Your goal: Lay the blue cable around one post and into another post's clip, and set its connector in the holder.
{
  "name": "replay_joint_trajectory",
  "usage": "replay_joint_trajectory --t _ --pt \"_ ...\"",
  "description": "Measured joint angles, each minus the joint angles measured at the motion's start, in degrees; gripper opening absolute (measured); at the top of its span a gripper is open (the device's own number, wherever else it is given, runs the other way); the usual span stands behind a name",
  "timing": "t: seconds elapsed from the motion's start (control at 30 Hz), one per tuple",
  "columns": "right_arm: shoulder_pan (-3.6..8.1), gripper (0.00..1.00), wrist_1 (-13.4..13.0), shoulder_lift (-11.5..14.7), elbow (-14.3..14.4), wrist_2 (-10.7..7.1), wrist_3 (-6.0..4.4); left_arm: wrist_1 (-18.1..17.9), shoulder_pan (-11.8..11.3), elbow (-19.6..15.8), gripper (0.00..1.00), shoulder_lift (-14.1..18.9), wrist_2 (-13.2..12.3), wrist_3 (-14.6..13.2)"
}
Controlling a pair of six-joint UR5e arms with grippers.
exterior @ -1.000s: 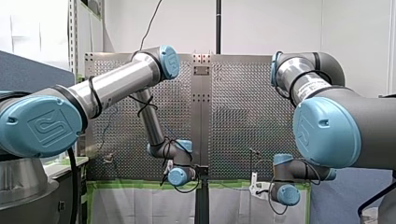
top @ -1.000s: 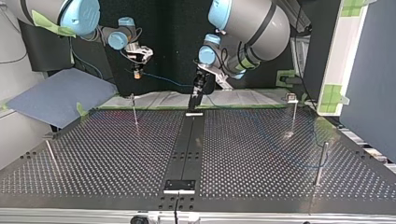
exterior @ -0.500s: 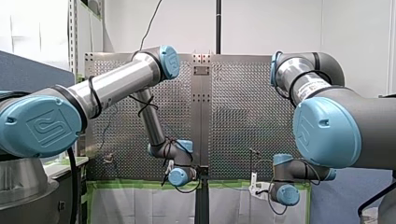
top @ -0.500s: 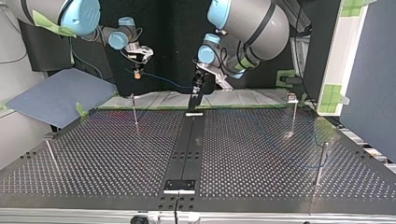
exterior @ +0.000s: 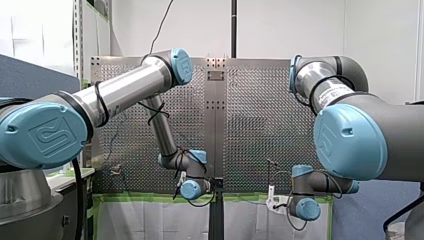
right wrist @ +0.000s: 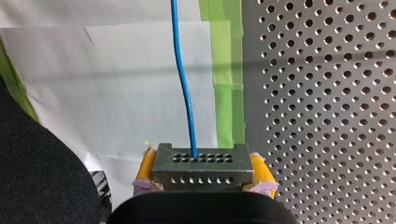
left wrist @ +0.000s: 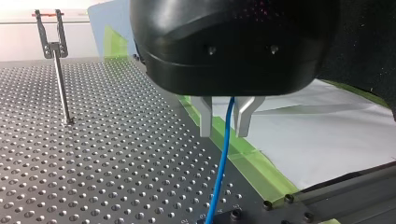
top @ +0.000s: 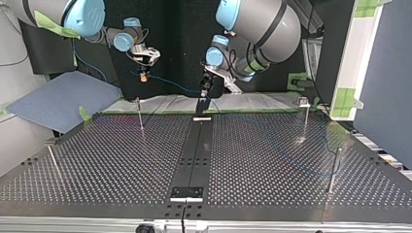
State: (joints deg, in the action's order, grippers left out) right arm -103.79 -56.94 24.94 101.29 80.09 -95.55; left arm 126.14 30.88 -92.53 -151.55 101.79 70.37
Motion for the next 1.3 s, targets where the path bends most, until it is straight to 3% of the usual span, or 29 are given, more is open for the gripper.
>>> replay_joint_trajectory --t 0.5,0.87,1.1,1.3 --pt "-0.55 0.00 0.31 -0.02 0.01 -0.02 0.17 -0.01 -0.12 0.06 0.26 0.00 1.13 -0.09" --pt "-0.88 0.00 0.33 -0.04 0.01 0.00 0.19 -0.31 -0.37 0.09 0.31 0.00 4.26 -1.40" --pt "-0.92 0.00 0.33 -0.07 0.01 0.00 0.18 -0.20 -0.43 0.08 0.33 -0.03 4.27 -1.41" --pt "-0.88 0.00 0.19 -0.08 0.01 -0.02 -0.03 -0.13 -0.45 0.08 0.43 -0.03 2.31 -1.37"
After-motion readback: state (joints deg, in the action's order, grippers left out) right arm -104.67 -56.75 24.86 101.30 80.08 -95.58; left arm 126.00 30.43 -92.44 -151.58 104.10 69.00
